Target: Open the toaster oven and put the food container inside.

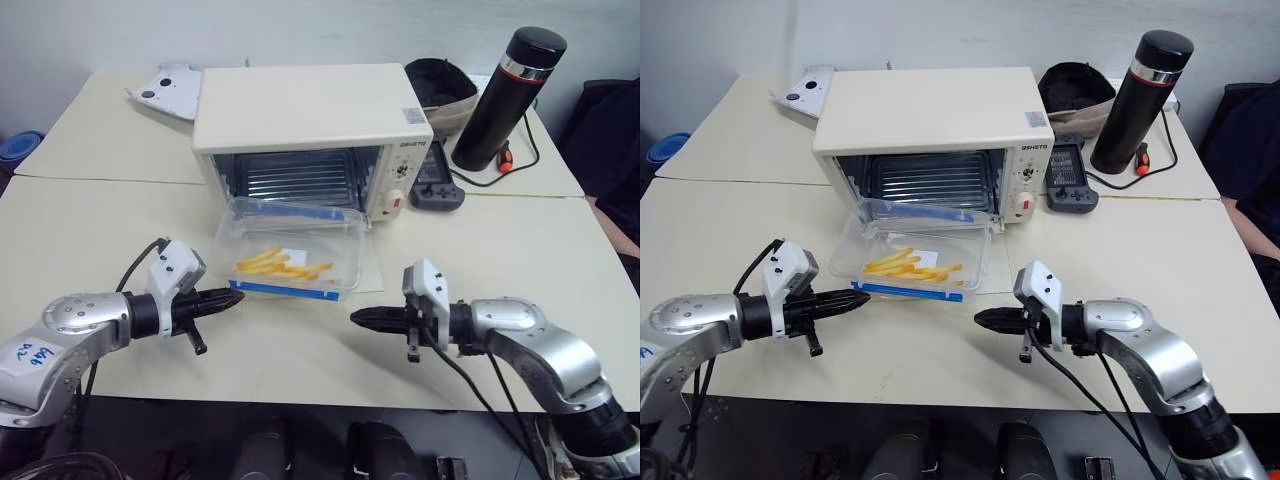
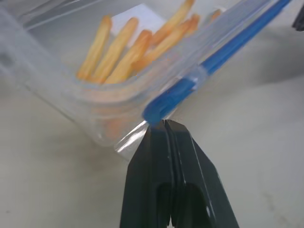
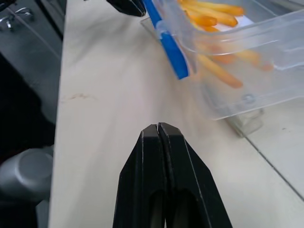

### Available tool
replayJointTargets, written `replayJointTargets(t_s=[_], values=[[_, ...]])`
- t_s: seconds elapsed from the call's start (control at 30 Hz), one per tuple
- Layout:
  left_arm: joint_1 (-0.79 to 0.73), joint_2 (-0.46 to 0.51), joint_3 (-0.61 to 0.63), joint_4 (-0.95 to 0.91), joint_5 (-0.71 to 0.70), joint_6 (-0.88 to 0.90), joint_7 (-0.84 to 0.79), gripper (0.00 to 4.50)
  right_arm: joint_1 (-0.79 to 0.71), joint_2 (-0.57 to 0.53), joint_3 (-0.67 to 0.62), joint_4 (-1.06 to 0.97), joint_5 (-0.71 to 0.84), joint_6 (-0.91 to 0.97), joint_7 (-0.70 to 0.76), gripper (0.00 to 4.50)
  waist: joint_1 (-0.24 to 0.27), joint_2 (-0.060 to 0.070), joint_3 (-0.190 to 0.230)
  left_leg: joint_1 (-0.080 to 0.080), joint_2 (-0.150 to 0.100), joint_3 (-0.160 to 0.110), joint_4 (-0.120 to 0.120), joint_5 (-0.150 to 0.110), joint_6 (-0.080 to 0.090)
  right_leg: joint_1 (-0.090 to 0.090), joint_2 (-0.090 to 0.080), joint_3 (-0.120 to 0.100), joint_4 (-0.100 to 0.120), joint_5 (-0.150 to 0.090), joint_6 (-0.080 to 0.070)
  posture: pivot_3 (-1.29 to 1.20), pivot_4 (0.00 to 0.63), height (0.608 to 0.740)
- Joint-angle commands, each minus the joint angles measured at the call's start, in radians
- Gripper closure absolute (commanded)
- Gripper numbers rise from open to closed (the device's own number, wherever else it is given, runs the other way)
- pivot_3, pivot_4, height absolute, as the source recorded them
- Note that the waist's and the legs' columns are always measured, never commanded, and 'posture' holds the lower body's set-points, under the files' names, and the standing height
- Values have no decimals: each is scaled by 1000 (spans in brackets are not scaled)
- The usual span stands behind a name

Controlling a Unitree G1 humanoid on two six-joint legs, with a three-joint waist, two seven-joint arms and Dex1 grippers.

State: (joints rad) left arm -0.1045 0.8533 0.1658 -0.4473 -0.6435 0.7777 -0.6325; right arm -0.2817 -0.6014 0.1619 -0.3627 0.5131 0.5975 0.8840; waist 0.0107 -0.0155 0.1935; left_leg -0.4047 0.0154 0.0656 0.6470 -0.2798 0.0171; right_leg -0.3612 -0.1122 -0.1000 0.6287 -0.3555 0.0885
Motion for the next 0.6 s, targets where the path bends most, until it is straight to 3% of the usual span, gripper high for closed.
replayJointTargets(t_s=[0.03, 0.17, 0.43, 0.6], values=[[-67, -101, 13, 18, 33, -18, 118, 4500, -59, 79, -18, 64, -50, -51, -95, 4459, 0, 0, 0, 0, 0, 0, 0, 0, 0, 1, 0, 0, 0, 0, 0, 0, 150, 740], [-175, -236, -34, 16, 100, -24, 244, 4500, -209, 196, -44, 217, -149, -132, -231, 4459, -2, 0, 0, 0, -1, -1, 3, 2, 1, 1, 0, -1, 7, 1, 1, 0, 150, 740], [-281, -357, -37, 90, 197, -43, 384, 4500, -380, 311, -94, 399, -172, -193, -298, 4459, -16, 0, 0, 0, -1, -1, 1, 2, 0, 0, 1, -2, 8, 1, 1, 0, 150, 740], [-376, -385, -91, 269, 357, -157, 447, 4500, -445, 383, -99, 536, -199, -265, -307, 4459, -16, 0, 0, 1, -1, 0, 2, 5, -1, -1, 2, -2, 10, 1, 1, 0, 150, 740]])
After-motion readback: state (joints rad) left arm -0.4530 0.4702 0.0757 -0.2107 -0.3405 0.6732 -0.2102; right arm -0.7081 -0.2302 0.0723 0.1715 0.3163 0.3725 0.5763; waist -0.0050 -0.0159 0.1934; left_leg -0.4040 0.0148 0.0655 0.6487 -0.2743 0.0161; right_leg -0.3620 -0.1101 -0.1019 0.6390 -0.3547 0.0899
